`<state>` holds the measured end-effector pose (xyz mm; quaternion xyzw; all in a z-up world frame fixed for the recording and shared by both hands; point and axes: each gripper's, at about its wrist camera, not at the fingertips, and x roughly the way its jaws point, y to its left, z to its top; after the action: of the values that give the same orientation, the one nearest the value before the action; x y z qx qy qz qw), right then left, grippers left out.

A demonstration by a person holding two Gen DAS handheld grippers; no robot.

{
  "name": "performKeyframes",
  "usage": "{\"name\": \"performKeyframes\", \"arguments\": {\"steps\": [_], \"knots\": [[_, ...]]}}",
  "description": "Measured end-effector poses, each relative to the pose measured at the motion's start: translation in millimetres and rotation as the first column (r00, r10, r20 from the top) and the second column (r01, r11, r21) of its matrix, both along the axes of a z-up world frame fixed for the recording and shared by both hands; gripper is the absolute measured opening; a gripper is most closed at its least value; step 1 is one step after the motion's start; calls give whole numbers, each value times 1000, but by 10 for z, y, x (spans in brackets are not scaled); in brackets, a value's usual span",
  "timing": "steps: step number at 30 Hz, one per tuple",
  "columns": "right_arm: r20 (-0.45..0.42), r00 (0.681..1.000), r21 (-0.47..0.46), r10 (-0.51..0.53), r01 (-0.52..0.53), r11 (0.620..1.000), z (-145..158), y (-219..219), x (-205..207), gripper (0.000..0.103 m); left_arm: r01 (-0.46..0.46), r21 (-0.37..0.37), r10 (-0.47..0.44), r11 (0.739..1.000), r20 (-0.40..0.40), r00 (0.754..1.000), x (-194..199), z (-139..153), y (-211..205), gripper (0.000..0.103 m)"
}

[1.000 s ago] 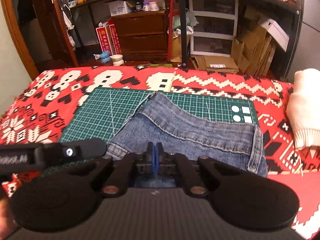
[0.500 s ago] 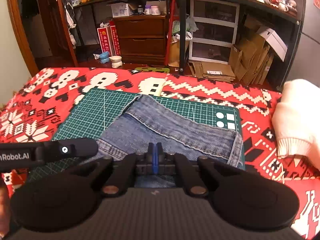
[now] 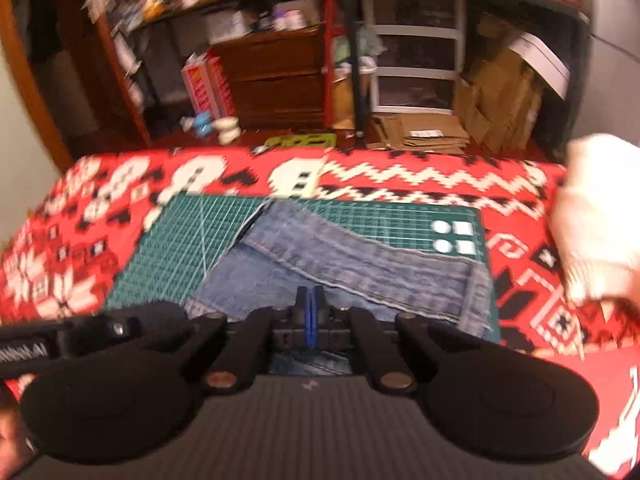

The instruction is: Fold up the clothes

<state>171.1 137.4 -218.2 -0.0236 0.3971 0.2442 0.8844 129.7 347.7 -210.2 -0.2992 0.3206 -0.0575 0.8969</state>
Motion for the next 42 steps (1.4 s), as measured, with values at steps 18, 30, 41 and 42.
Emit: {"name": "performKeyframes", "arguments": {"steps": [18, 30, 41, 42], "knots": [[18, 997, -28, -81, 81, 996, 39, -371, -50, 1, 48, 109, -54, 993, 46, 998, -41, 180, -173, 6], [4, 997, -41, -83, 83, 996, 71, -596, -48, 0, 97, 85, -101, 992, 43, 994, -40, 110, -226, 6], [0, 991, -64, -132, 132, 989, -34, -518, 306, 0, 101, 86, -104, 991, 36, 994, -18, 91, -239, 6], [2, 992, -72, -128, 128, 989, -40, -502, 333, 0, 93, 84, -96, 992, 34, 995, -13, 86, -225, 6]]}}
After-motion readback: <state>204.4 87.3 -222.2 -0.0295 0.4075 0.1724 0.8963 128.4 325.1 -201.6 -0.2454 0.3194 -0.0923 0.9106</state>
